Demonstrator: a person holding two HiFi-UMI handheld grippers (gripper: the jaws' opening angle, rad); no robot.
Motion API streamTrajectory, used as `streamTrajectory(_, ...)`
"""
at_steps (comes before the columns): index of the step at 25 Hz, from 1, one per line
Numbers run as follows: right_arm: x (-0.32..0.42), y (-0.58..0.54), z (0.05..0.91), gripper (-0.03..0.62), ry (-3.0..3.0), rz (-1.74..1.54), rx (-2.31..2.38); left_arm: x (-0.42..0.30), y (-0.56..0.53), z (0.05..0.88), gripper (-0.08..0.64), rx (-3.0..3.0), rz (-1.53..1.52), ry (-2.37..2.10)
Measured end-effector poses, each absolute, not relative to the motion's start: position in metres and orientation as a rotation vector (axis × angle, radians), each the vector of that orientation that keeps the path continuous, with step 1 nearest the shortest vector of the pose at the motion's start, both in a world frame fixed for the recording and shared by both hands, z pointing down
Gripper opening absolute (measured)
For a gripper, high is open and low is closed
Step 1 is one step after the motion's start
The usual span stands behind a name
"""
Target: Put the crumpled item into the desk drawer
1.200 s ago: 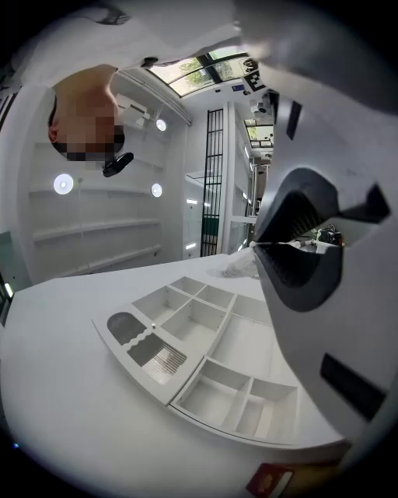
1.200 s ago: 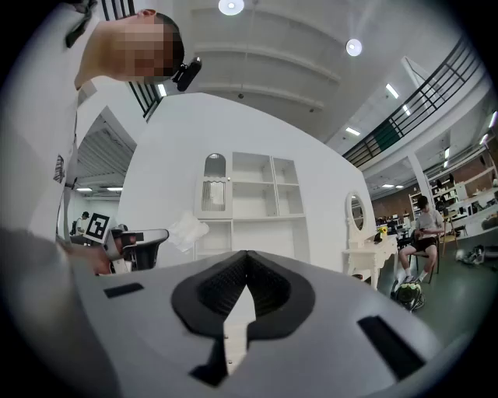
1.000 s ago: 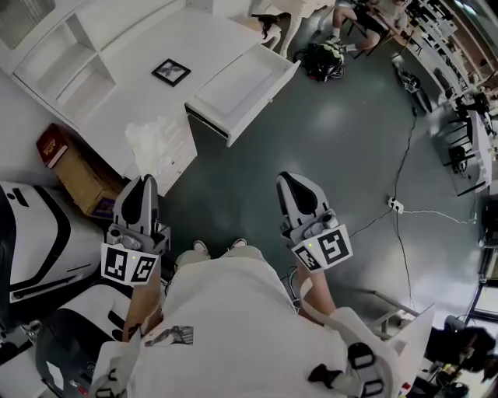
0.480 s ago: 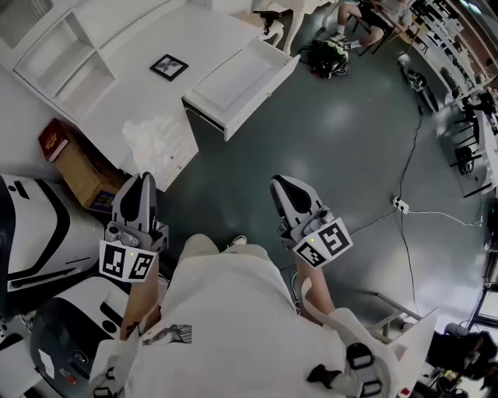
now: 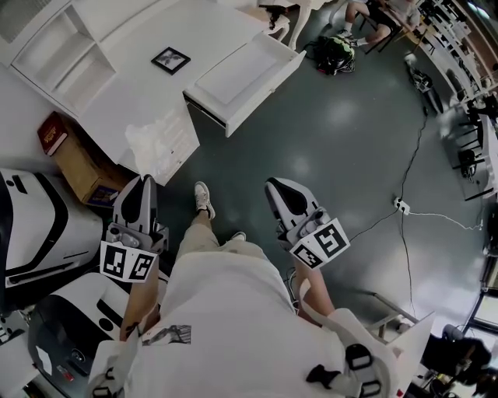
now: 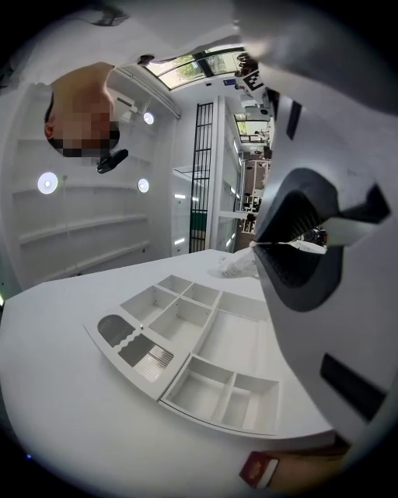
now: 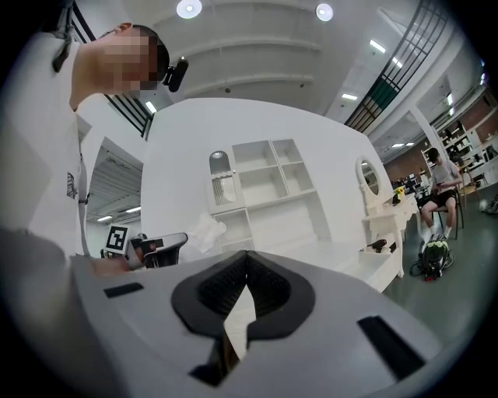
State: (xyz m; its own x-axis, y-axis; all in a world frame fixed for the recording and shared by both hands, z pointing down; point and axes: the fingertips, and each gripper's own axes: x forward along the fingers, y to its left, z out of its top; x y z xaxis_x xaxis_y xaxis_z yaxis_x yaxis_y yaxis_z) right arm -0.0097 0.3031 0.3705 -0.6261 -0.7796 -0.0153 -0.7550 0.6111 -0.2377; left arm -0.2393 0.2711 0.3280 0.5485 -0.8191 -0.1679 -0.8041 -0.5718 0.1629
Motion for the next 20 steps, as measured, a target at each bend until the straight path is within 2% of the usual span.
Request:
streamTrajectory(9,0.0,0.257,0.373,0.011,2.722,-0.351,-1.338,-0.217,0.209,0.331,0.018,2.724,-0.371,-1.348)
streamTrajectory(20,-0.02,0.116,0.362,0.011,2.75,-0.354,-1.394,-0.217,0.062,0.339,0.018,2.694,-0.407,-1.21)
